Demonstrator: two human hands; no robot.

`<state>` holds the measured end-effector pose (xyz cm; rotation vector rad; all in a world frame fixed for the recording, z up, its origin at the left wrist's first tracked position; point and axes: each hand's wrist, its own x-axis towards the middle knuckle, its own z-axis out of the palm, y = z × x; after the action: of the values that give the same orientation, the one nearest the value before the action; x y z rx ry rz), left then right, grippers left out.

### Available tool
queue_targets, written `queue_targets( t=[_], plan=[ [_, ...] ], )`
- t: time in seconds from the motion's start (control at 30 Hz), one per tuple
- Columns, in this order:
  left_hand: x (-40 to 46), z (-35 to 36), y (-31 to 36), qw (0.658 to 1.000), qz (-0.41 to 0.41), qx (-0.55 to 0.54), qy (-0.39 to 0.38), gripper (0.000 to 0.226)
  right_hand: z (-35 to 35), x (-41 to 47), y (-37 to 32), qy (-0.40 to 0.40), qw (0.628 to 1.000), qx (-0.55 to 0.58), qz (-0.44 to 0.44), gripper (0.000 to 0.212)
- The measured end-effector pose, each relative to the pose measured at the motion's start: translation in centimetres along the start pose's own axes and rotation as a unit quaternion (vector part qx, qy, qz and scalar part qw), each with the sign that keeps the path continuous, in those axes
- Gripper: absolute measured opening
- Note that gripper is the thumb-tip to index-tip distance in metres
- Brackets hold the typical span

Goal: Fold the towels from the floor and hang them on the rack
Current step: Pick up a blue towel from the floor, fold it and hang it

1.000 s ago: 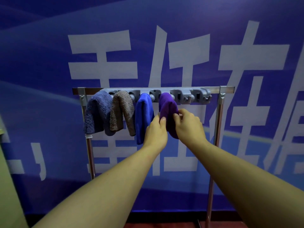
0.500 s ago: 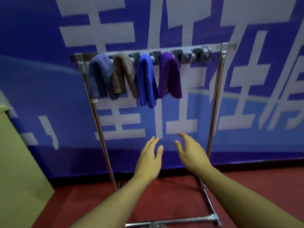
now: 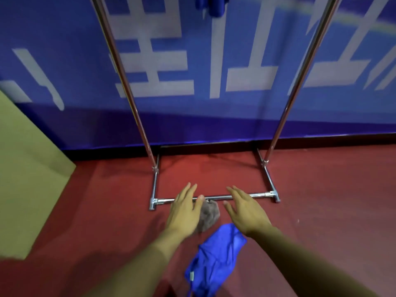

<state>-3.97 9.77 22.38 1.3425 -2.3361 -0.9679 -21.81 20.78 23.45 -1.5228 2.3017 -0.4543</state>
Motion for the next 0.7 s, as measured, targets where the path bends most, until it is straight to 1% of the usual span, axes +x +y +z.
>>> queue_targets(
  t=[0.27,0.33,0.47,0.53,0.63,0.7],
  plan=[
    [-2.7,6.2,-9.2,0.994,-0.084,0.028,-0.058,0.061,9.8,-1.4,5.0,-0.118,0.989,-0.023,0.089,0.062],
    [-3.3,8.1,-11.0,0.991,-0.106,0.024,-0.081,0.056,12.3,-1.7,6.1,-0.151,0.983,-0.034,0.101,0.063],
    [-4.2,12.1,-14.8,0.979,-0.151,0.017,-0.133,0.059,17.6,-2.6,8.0,-0.21,0.967,-0.032,0.141,0.064],
    [-4.7,13.8,-16.3,0.973,-0.17,0.009,-0.157,0.06,20.0,-3.2,8.6,-0.22,0.961,-0.019,0.167,0.065],
    [-5.1,15.9,-18.1,0.964,-0.189,-0.003,-0.188,0.062,23.0,-3.4,9.4,-0.21,0.954,0.009,0.213,0.064],
    [-5.3,17.0,-19.0,0.958,-0.199,-0.017,-0.205,0.063,24.3,-3.3,9.7,-0.208,0.954,-0.009,0.214,0.061]
  ],
)
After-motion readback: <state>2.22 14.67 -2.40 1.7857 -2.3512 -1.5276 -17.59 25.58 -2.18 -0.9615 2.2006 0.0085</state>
